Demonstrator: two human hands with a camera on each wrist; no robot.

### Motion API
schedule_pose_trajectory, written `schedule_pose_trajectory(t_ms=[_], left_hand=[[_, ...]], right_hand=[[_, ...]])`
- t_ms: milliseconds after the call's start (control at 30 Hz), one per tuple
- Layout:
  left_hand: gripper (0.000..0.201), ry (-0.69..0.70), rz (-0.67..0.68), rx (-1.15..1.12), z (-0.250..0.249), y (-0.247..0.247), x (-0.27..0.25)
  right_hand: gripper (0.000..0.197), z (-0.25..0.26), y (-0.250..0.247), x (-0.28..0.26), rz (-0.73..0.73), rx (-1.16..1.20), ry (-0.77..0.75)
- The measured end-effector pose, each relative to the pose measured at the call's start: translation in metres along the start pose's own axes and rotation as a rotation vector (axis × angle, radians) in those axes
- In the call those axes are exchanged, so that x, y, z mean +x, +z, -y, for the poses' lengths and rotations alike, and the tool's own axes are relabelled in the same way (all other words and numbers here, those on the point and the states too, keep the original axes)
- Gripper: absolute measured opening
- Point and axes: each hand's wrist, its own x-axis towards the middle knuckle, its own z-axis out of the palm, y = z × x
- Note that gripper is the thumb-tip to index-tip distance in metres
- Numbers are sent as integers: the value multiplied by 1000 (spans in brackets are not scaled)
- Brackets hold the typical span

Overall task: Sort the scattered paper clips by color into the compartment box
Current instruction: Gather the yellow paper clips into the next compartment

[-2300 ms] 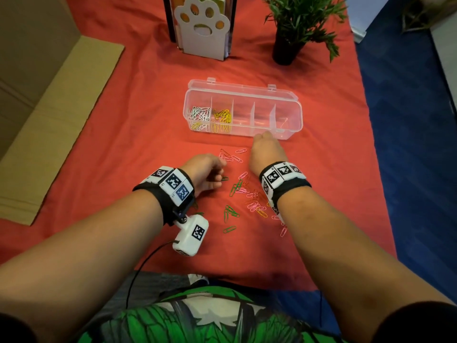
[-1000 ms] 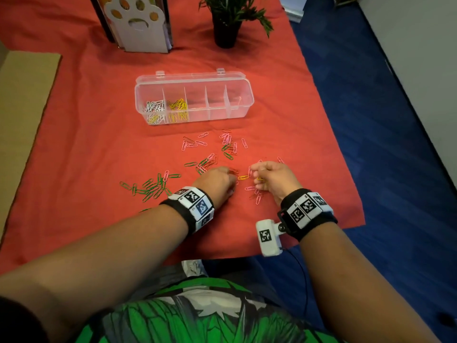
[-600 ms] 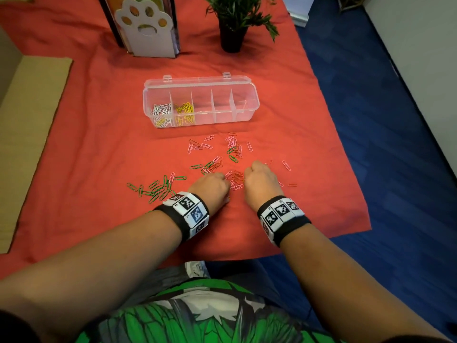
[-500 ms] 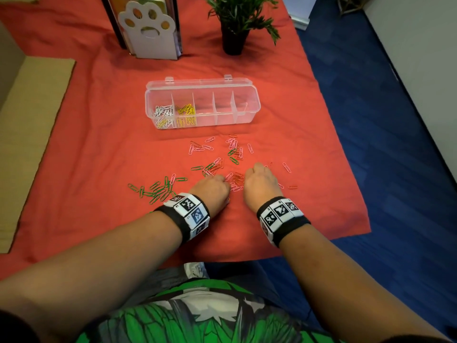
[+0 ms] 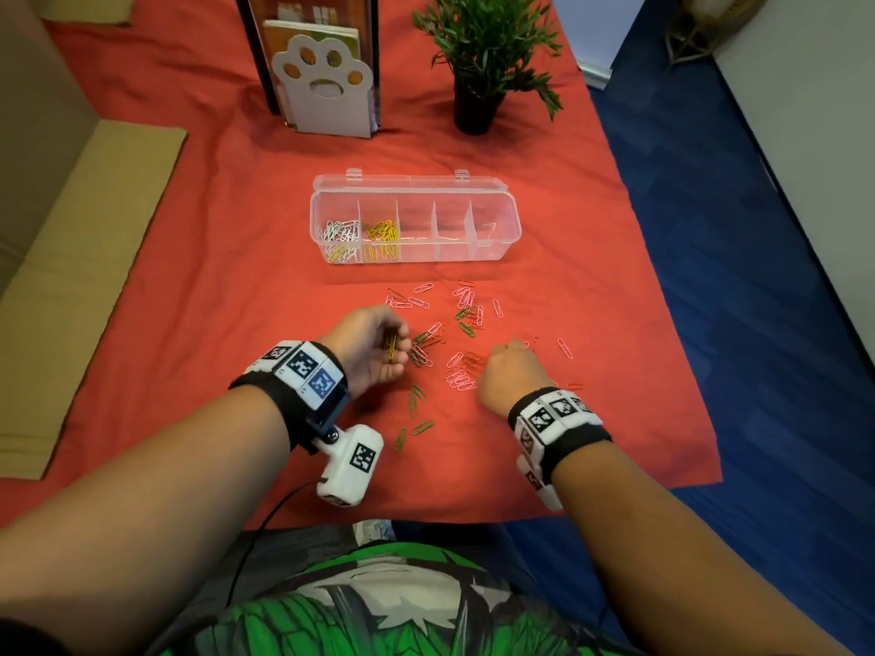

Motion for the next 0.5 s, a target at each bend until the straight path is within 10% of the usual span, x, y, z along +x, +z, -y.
schedule_pose_trajectory(t_ms=[100,267,500], left_hand=[[21,70,-48,5,-16,-5,1],[11,231,-100,-42,-75,-6,5],[18,294,-284,9,-129,-19,18]], right_hand=[[10,-2,-17,4,32,390,26],[27,8,-49,17,-36,1321,151],[28,26,-84,32,-26,1488,82]])
